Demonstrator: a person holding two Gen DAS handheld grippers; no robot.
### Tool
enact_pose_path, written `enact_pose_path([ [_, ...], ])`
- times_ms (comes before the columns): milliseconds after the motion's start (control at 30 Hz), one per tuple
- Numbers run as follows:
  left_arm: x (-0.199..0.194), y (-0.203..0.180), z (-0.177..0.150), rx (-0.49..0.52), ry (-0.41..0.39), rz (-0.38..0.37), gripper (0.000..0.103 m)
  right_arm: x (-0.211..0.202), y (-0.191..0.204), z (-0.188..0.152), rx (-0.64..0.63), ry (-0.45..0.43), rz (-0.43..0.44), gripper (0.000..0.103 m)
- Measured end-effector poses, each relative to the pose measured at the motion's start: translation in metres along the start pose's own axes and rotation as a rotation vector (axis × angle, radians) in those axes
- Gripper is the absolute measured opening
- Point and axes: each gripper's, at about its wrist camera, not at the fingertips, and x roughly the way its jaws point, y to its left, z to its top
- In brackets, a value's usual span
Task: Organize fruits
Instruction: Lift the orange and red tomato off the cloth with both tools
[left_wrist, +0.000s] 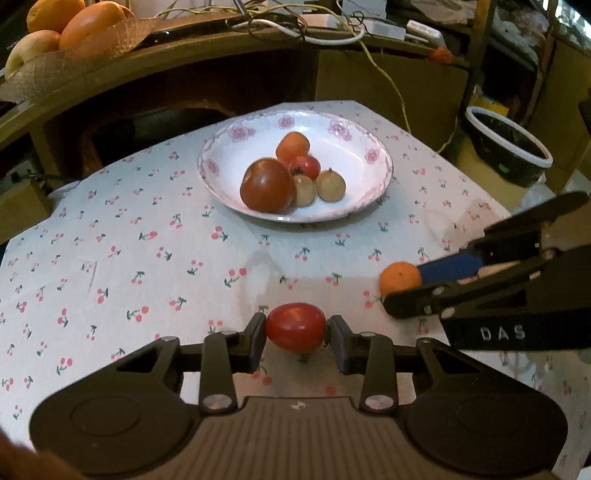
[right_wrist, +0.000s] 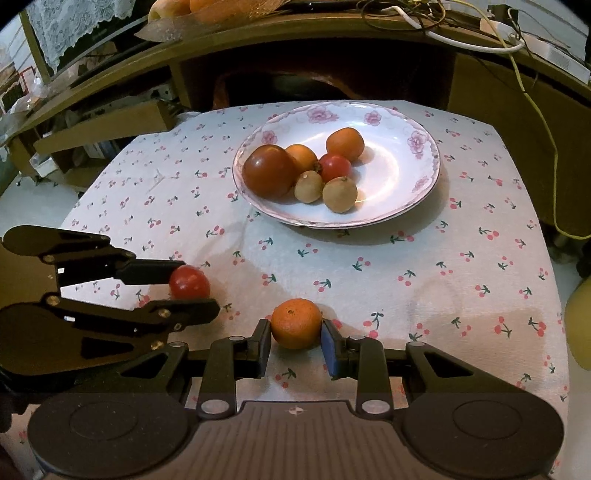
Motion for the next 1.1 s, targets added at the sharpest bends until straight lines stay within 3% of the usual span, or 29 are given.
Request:
enact_pose_path([
  [367,0.002,-0.005,-0.006,0.047,0.006,0.021,0.042,0.002,0.007,-0.002,-0.056,-0.007,-0.035,0.031],
  [1100,0.002,-0.007,-0.006,0.048,0.0,0.019,0.041,0.002,0.012,-0.002,-0.085,-0.01,-0.054,0.03],
])
